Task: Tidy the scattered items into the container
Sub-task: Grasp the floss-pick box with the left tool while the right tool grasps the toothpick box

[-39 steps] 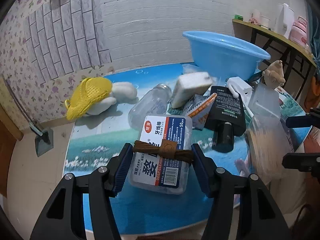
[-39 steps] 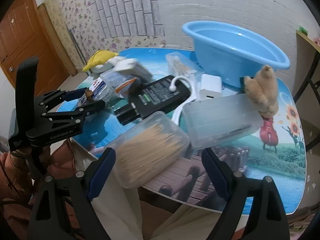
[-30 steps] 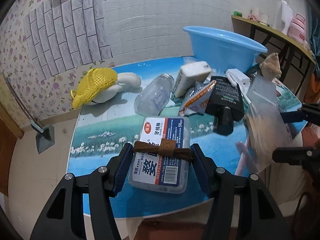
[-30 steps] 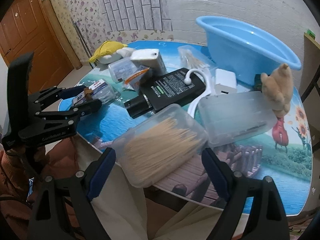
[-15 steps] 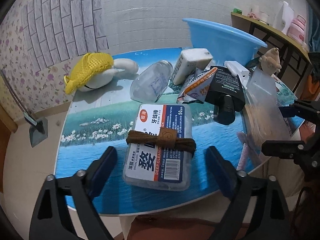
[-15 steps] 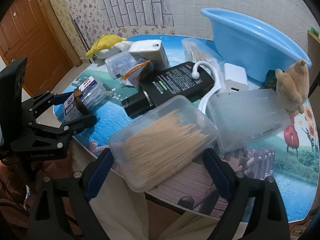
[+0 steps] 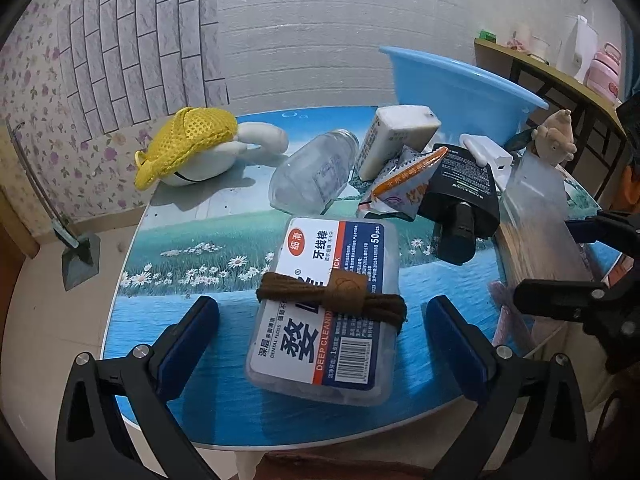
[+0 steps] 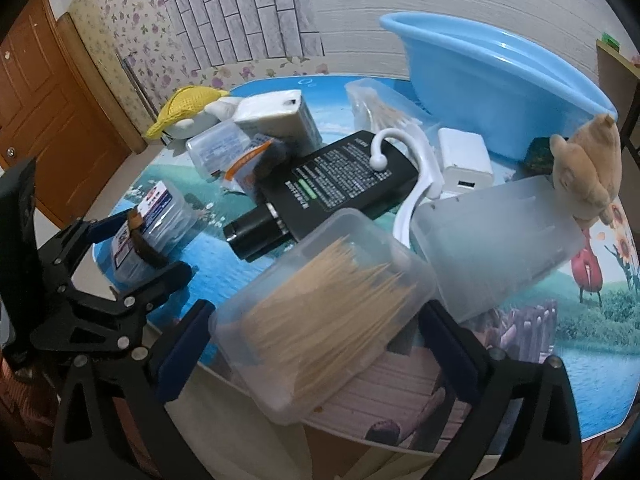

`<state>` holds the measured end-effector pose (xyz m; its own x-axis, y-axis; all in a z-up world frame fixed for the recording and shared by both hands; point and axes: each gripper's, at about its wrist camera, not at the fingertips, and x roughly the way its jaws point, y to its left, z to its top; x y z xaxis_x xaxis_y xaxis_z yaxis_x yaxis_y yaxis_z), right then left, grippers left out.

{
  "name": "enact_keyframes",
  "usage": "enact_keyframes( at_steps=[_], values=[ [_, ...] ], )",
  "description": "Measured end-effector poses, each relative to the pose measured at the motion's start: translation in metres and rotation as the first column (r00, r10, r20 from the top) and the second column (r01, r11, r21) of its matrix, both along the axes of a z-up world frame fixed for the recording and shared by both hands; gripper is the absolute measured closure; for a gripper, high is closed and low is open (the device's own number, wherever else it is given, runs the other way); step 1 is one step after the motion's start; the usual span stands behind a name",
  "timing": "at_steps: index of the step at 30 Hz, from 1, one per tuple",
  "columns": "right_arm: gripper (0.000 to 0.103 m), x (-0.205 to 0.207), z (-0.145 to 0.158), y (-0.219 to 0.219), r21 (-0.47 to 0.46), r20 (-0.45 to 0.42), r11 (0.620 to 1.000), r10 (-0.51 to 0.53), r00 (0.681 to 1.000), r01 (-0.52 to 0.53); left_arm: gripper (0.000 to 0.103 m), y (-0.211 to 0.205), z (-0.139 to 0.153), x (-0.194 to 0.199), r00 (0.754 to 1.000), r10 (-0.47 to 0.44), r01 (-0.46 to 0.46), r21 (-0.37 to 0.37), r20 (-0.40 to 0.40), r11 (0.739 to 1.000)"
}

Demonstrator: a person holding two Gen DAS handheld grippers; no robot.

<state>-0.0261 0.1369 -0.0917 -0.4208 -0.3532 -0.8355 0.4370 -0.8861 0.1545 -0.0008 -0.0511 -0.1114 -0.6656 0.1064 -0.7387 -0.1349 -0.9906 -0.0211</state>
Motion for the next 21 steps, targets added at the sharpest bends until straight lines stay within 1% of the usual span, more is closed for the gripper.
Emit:
enact_keyframes(
  at_steps=[3,6,8,10,11,13,14,16,21],
  values=[
    [0.000,0.001,-0.001,-0.003,0.025,-0.008,1.000,0.006,1.000,-0.006,0.000,0.003,0.001,0.002,1.000,-0.015,0.015,-0.001,-0.005,1.000],
    [0.000,0.004,-0.001,0.000,0.023,-0.006,1.000,0.015,1.000,-0.015,0.000,0.007,0.001,0.004,0.999,-0.034,0.034,-0.004,-0.005,0.999],
    [0.000,0.005,-0.001,0.003,0.023,-0.001,1.000,0.017,1.000,-0.017,0.004,0.011,0.002,0.005,0.998,-0.056,0.056,-0.005,-0.006,0.998],
    [0.000,0.006,-0.001,0.007,0.020,0.006,1.000,0.015,1.000,-0.015,0.015,0.013,0.004,0.007,0.998,-0.068,0.068,-0.007,-0.015,0.998],
    [0.000,0.006,-0.001,0.008,0.018,0.008,1.000,0.015,1.000,-0.015,0.018,0.015,0.005,0.008,0.998,-0.065,0.065,-0.012,-0.019,0.998],
    [0.000,0.008,0.000,0.012,0.017,0.015,1.000,0.010,1.000,-0.010,0.030,0.016,0.006,0.010,0.997,-0.072,0.071,-0.010,-0.022,0.997],
    [0.000,0.009,0.000,0.015,0.015,0.019,1.000,0.006,1.000,-0.006,0.033,0.017,0.007,0.011,0.997,-0.076,0.076,-0.008,-0.021,0.997],
    [0.000,0.012,0.001,0.019,0.012,0.028,1.000,0.004,1.000,-0.004,0.044,0.019,0.009,0.012,0.997,-0.077,0.077,-0.013,-0.021,0.997],
    [0.000,0.016,0.002,0.038,-0.022,0.047,1.000,-0.014,0.999,0.015,0.046,0.025,0.011,0.015,0.996,-0.081,0.081,-0.038,-0.020,0.996]
  ],
)
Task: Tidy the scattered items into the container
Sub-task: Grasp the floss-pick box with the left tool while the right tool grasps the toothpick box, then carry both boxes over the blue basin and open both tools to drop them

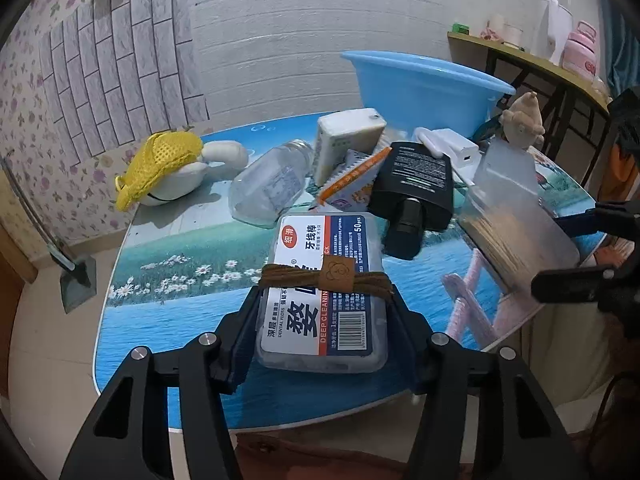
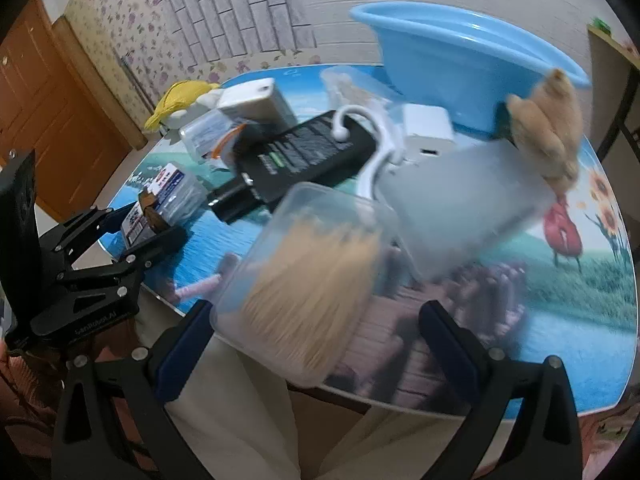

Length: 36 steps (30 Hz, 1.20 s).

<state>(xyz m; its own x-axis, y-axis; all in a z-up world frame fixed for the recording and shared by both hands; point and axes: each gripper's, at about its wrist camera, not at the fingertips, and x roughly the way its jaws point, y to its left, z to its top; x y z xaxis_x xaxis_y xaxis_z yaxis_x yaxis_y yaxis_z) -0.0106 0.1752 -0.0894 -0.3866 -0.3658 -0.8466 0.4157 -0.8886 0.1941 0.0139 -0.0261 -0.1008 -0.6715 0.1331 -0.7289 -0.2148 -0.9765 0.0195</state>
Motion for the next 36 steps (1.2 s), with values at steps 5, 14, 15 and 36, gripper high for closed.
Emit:
enact_keyframes(
  at_steps=[5,14,15,36],
  values=[
    [0.000,0.001,0.001,0.022,-0.006,-0.002,0.998,-0.059,0.998,0.059,0.046,0.005,0.001,0.003,1.000,-0.012,0.012,0.004,0.019,1.000],
    [0.007,0.006,0.008,0.019,-0.023,-0.074,1.000,-0.004,0.997,0.002,0.032,0.003,-0.002,-0.002,0.999,0.012,-0.013,0.022,0.037,1.000],
    [0.015,0.005,0.007,0.017,-0.012,-0.084,1.000,0.005,0.996,-0.006,0.032,0.003,-0.002,-0.002,0.999,0.012,-0.013,0.020,0.037,1.000],
    [0.041,0.020,0.036,0.013,-0.067,-0.212,0.984,0.149,0.966,-0.166,0.046,0.018,0.052,0.005,0.999,0.014,-0.010,0.074,-0.046,0.997]
  ],
)
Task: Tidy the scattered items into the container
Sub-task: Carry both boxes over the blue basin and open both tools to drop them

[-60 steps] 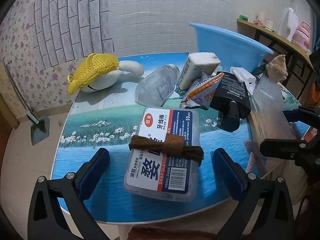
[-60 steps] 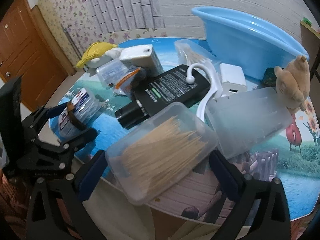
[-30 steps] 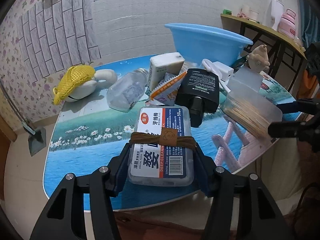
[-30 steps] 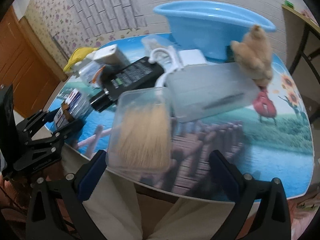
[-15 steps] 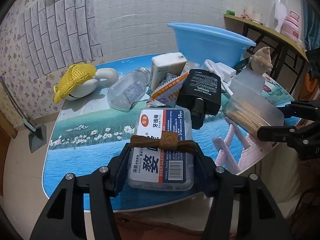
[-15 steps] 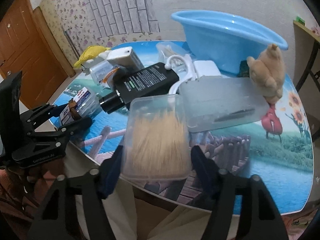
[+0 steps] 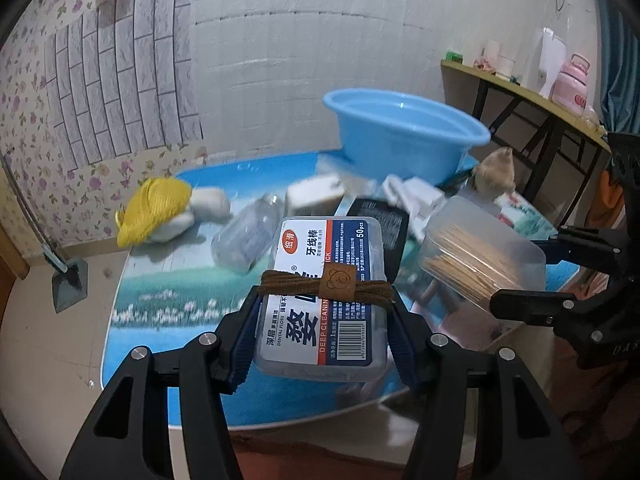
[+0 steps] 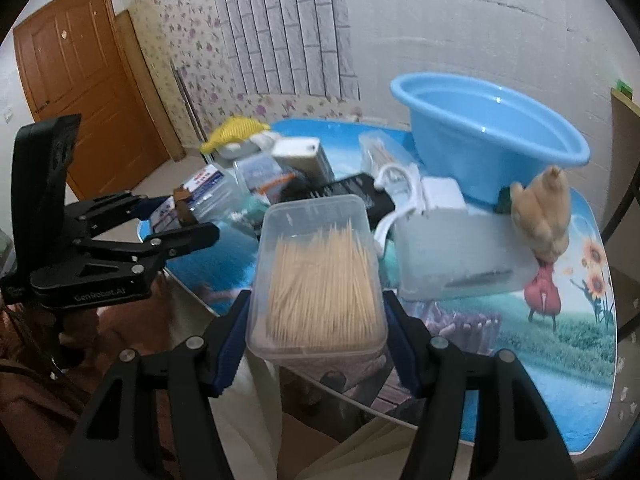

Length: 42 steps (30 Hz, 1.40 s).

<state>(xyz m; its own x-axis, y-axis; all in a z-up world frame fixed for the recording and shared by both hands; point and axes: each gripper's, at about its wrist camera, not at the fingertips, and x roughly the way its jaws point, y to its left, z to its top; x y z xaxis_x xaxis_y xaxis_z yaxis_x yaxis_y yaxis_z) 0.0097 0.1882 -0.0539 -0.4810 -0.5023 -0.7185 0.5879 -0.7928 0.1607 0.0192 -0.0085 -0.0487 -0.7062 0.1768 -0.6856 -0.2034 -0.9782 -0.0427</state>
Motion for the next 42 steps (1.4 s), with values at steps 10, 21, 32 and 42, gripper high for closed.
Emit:
enact_keyframes(
  at_steps=[10,21,32,42],
  values=[
    [0.041,-0.025,0.046,0.032,-0.092,-0.054,0.994,-0.058,0.997,0.052,0.046,0.028,0.047,-0.029,0.999,0.012,-0.011,0.008,-0.048,1.000],
    [0.041,-0.080,0.076,0.074,-0.119,-0.047,0.986,-0.124,0.991,0.118,0.046,0.080,0.075,-0.092,0.999,-0.043,0.043,0.008,-0.032,0.999],
    [0.041,-0.159,0.087,0.092,-0.114,-0.020,0.988,-0.110,0.994,0.107,0.046,0.133,0.070,-0.175,0.995,-0.101,0.101,-0.004,0.004,0.995],
    [0.041,-0.222,0.063,0.092,-0.049,0.003,0.991,-0.128,0.992,0.128,0.045,0.150,0.045,-0.227,0.986,-0.149,0.153,-0.065,0.068,0.986]
  ],
)
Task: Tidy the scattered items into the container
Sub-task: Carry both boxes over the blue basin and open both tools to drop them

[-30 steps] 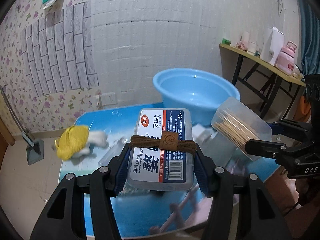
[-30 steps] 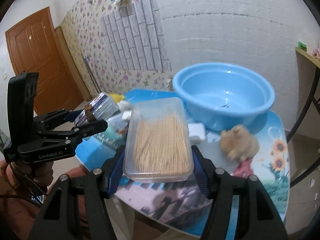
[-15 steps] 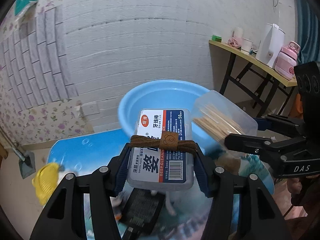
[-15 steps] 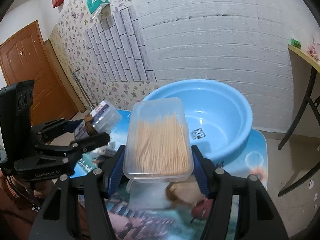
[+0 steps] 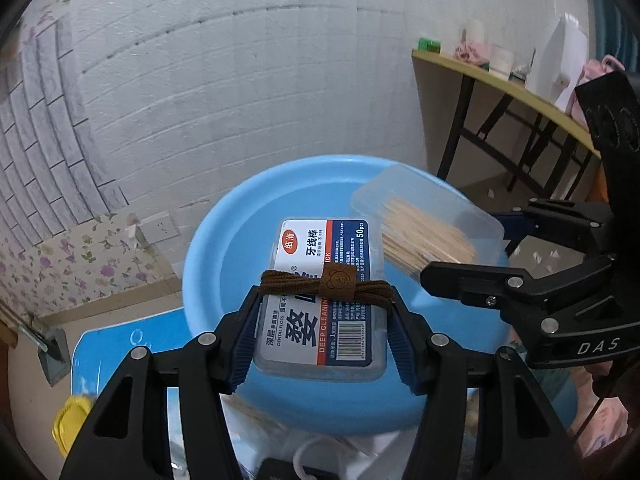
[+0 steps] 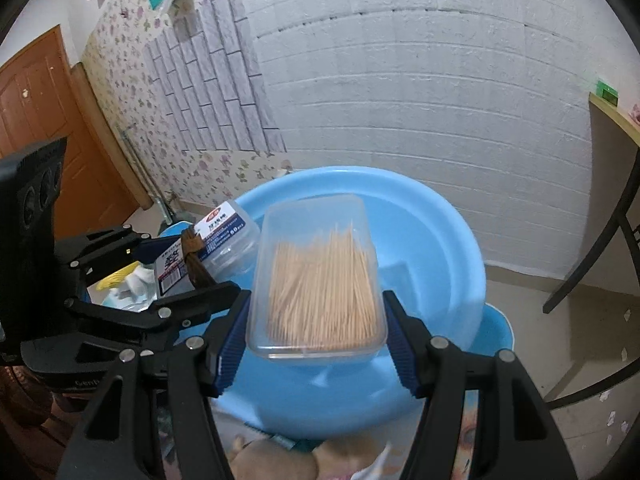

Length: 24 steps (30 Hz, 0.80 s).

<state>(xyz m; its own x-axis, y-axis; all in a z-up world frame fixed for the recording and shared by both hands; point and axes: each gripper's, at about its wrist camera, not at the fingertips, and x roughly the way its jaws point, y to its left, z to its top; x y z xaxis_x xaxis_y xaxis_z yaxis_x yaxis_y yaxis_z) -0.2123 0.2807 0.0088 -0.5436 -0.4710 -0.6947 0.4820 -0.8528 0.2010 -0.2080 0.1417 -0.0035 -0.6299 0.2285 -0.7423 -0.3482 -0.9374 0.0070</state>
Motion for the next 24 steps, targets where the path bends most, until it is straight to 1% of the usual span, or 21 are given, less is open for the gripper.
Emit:
enact_keyframes(
  at_steps=[5,9,12,15,16,18,24],
  values=[
    [0.041,-0.011,-0.012,0.004,-0.021,0.030,0.999,-0.049,0.998,0.050,0.045,0.009,-0.006,-0.011,0.999,-0.044,0.044,-0.046,-0.003,0.998],
    [0.041,-0.015,-0.020,0.006,-0.015,0.054,0.997,-0.081,0.995,0.082,0.044,0.012,-0.016,-0.012,0.996,-0.076,0.077,-0.030,0.037,0.997],
    [0.041,-0.016,-0.024,0.005,-0.004,0.066,0.995,-0.096,0.993,0.097,0.038,0.016,-0.022,-0.011,0.995,-0.089,0.092,-0.049,0.049,0.995],
    [0.041,-0.014,-0.027,0.007,-0.021,0.086,0.994,-0.103,0.991,0.105,0.032,0.018,-0.022,-0.009,0.993,-0.105,0.107,-0.055,0.049,0.993],
    [0.041,-0.013,-0.028,0.007,-0.024,0.093,0.994,-0.104,0.990,0.106,0.030,0.018,-0.021,-0.008,0.993,-0.107,0.110,-0.057,0.046,0.992],
    [0.041,-0.010,-0.029,0.006,-0.025,0.097,0.994,-0.100,0.990,0.103,0.029,0.017,-0.019,-0.006,0.994,-0.107,0.109,-0.067,0.037,0.992],
    [0.041,-0.006,-0.021,0.003,-0.023,0.077,0.995,-0.099,0.992,0.101,0.028,0.005,-0.014,0.000,0.996,-0.090,0.091,-0.061,0.028,0.994]
  ],
)
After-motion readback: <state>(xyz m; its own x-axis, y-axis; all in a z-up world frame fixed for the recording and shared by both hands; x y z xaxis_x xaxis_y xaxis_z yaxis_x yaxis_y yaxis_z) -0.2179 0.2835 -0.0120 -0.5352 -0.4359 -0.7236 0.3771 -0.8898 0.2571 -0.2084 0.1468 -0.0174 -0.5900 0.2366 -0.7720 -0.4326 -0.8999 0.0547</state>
